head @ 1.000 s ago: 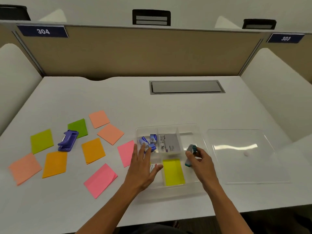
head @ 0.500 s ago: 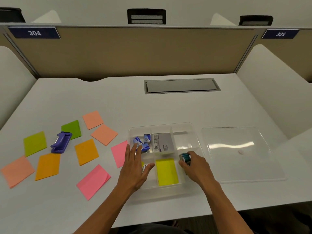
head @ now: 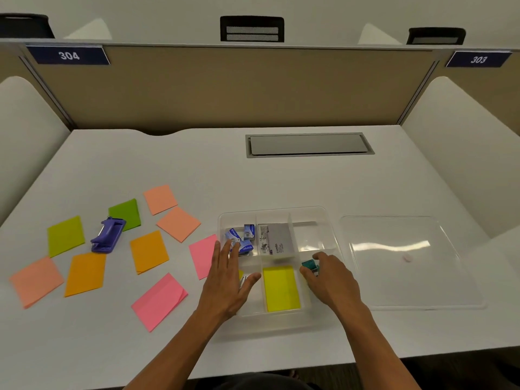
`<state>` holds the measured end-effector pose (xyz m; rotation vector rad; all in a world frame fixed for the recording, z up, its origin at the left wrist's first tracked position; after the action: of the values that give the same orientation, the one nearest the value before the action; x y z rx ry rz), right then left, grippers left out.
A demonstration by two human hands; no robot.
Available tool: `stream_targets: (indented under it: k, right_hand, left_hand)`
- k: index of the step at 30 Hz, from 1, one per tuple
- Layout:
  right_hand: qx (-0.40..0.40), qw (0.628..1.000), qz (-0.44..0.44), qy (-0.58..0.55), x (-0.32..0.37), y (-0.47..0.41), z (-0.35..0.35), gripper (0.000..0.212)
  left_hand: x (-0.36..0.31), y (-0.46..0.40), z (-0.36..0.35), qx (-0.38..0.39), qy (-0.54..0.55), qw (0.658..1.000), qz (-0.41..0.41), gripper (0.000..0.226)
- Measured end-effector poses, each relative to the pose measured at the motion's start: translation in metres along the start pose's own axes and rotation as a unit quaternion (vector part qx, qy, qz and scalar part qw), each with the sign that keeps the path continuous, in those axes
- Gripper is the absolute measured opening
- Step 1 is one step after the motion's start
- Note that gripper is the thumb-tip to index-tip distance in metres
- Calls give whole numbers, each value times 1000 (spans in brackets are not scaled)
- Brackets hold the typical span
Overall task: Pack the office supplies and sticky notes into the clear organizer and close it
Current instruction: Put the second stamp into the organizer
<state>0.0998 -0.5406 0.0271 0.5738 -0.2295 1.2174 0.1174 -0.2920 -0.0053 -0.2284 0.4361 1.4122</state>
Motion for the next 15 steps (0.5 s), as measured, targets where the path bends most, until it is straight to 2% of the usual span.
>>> stream_targets:
  k: [3,10,15]
  right_hand:
    - [-15,999,39,-34,13,1,1,55]
    - [17,986,130,-100,51,1,-11,47]
    - [18,976,188,-108,80,0,-20,41]
  left_hand:
    - [0,1,2,2,14,1000,-4,93]
    - [8,7,2,10,23,1000,7,95]
    - [26,16,8,-20,38,999,18,94]
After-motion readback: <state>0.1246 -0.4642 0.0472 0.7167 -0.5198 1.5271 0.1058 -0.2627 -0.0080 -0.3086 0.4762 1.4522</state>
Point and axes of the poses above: each hand's wrist, its own y-axis away from the middle knuckle, its own z-axis out of the back of the hand, x = y × z, the point moved 6 cm from there along -y, towards the middle knuckle, and after that the axes turned 3 degrees about -y, right-handed, at the moved point
